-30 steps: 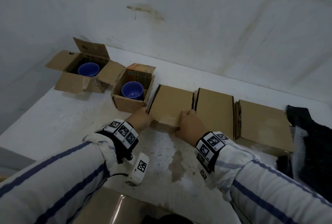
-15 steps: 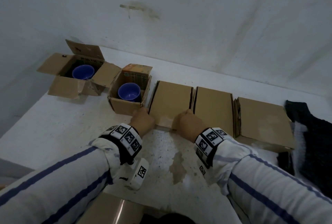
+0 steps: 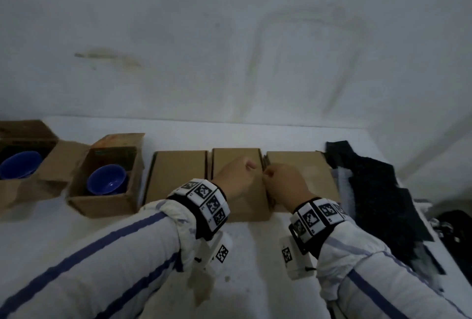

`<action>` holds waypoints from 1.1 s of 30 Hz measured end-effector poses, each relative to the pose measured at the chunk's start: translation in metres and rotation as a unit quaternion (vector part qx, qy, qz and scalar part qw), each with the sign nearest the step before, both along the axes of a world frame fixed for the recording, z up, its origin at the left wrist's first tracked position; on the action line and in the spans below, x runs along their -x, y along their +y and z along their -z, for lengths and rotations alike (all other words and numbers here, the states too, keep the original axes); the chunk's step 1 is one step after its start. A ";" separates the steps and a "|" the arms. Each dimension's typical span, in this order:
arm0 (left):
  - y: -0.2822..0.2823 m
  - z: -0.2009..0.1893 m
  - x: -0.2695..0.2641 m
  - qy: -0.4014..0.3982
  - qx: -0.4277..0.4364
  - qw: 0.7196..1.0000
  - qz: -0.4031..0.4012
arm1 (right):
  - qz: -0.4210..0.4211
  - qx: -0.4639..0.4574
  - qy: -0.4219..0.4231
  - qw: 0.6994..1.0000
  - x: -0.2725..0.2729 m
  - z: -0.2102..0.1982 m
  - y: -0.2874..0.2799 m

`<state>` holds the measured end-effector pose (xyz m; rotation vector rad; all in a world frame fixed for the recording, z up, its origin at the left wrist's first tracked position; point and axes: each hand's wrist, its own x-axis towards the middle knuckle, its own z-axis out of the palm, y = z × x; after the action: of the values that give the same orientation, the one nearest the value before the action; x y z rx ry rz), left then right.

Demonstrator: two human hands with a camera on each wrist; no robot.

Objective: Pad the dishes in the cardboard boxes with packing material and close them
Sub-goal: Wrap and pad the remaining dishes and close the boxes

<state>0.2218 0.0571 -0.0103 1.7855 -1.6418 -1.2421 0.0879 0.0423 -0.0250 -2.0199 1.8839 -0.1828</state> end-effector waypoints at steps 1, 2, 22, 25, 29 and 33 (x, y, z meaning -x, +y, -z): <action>-0.006 -0.001 0.017 -0.005 0.005 1.000 0.024 | 0.023 0.006 -0.009 1.000 0.019 0.001 -0.004; -0.012 -0.002 0.034 -0.010 0.007 0.999 0.048 | 0.046 0.013 -0.014 0.999 0.039 0.000 -0.009; -0.050 0.040 0.232 0.079 -0.108 0.987 0.094 | 0.162 -0.058 0.020 0.985 0.237 0.053 -0.022; -0.048 0.035 0.227 0.087 -0.101 0.988 0.077 | 0.183 -0.003 -0.060 0.981 0.234 0.037 -0.029; -0.050 0.022 0.211 0.200 -0.057 0.977 0.050 | 0.168 0.050 -0.209 0.962 0.211 -0.002 -0.045; -0.054 0.012 0.175 0.275 -0.006 0.961 -0.016 | 0.101 0.043 -0.274 0.955 0.168 -0.034 -0.055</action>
<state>0.0468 0.0032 -0.0219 1.2974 -1.2798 -1.5567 -0.0805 -0.0122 0.0095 -1.5935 1.7263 -0.8032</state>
